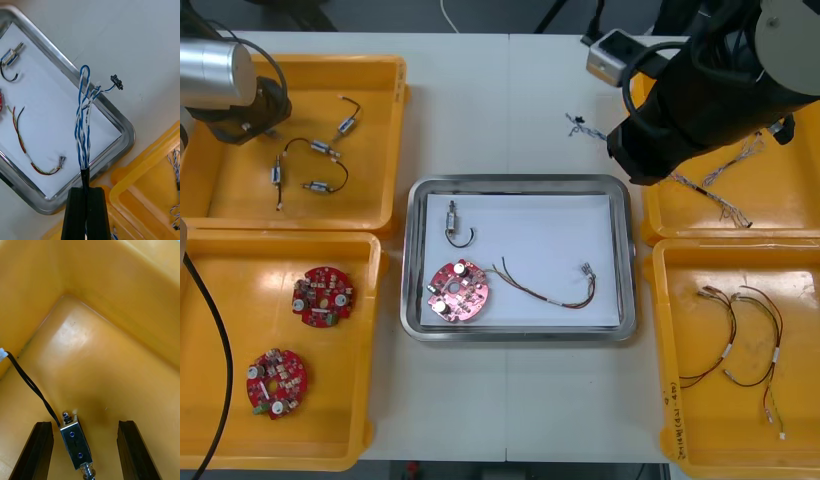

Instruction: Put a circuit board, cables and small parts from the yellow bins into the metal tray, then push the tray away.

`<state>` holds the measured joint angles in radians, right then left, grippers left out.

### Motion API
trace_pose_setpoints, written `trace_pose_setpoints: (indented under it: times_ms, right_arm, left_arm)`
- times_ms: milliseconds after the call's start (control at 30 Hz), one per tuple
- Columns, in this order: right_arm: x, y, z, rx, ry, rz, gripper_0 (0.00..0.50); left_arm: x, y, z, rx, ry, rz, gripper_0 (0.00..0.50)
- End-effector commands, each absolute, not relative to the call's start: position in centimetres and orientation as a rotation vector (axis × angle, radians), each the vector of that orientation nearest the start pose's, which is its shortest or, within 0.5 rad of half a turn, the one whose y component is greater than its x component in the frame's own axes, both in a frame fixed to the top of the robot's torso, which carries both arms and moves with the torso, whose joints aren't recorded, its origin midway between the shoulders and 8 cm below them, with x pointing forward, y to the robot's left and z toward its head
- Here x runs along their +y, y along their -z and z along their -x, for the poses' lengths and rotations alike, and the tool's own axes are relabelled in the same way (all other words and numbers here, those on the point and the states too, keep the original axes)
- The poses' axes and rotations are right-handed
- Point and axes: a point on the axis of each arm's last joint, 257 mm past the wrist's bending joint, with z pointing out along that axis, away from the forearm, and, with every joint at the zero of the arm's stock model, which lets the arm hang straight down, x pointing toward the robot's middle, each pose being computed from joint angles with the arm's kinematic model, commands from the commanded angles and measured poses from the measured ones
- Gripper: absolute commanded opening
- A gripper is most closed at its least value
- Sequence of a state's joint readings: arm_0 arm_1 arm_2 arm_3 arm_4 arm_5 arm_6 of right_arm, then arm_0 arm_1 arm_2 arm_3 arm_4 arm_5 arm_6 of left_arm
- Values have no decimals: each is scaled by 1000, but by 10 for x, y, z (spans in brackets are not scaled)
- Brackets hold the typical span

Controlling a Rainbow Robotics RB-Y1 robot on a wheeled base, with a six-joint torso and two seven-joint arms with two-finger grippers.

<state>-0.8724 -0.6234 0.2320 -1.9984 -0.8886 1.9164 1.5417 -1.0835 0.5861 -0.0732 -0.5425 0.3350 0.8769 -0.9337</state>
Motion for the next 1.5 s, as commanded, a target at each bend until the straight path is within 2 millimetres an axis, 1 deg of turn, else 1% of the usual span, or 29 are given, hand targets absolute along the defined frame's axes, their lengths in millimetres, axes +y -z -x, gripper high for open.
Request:
trace_pose_setpoints:
  times_ms: [33, 200, 367, 400, 433, 467, 533, 600, 733, 867, 933, 1000, 1033, 1100, 1233, 1500]
  right_arm:
    - [-125, 72, -456, 2246, 81, 1239, 0]
    - [-118, 83, -456, 2183, 163, 1378, 0]
    - [-115, 107, -456, 2132, 266, 1551, 0]
    - [-114, 110, -456, 2121, 286, 1580, 0]
    - [-114, 113, -456, 2117, 293, 1595, 0]
    - [-113, 118, -456, 2110, 308, 1626, 0]
    - [-113, 125, -456, 2106, 325, 1664, 0]
    - [-108, 134, -461, 2080, 326, 1702, 0]
    - [-99, 144, -469, 2047, 308, 1739, 0]
    - [-90, 160, -476, 2039, 279, 1767, 0]
    - [-86, 166, -480, 2033, 287, 1774, 0]
    - [-83, 174, -485, 2006, 334, 1785, 0]
    - [-83, 174, -486, 2000, 349, 1785, 0]
    - [-85, 181, -491, 1989, 399, 1791, 0]
    - [-89, 194, -496, 2013, 405, 1793, 0]
    - [-95, 213, -507, 2023, 418, 1797, 0]
  left_arm:
    - [417, 173, -686, 2210, -31, 656, 500]
    - [416, 177, -684, 2218, -34, 651, 500]
    - [417, 183, -682, 2226, -38, 653, 500]
    - [418, 184, -681, 2225, -40, 651, 280]
    - [418, 186, -681, 2227, -41, 652, 93]
    - [418, 185, -681, 2227, -42, 650, 0]
    - [418, 185, -681, 2226, -44, 649, 0]
    - [418, 186, -681, 2228, -40, 653, 0]
    - [418, 186, -680, 2229, -39, 652, 0]
    - [419, 182, -679, 2239, -56, 644, 0]
    - [420, 175, -676, 2254, -70, 643, 0]
    - [420, 166, -670, 2279, -73, 656, 0]
    - [420, 163, -668, 2284, -73, 661, 0]
    - [417, 153, -663, 2304, -75, 666, 0]
    - [414, 137, -656, 2321, -72, 676, 0]
    - [405, 120, -641, 2364, -112, 660, 2]
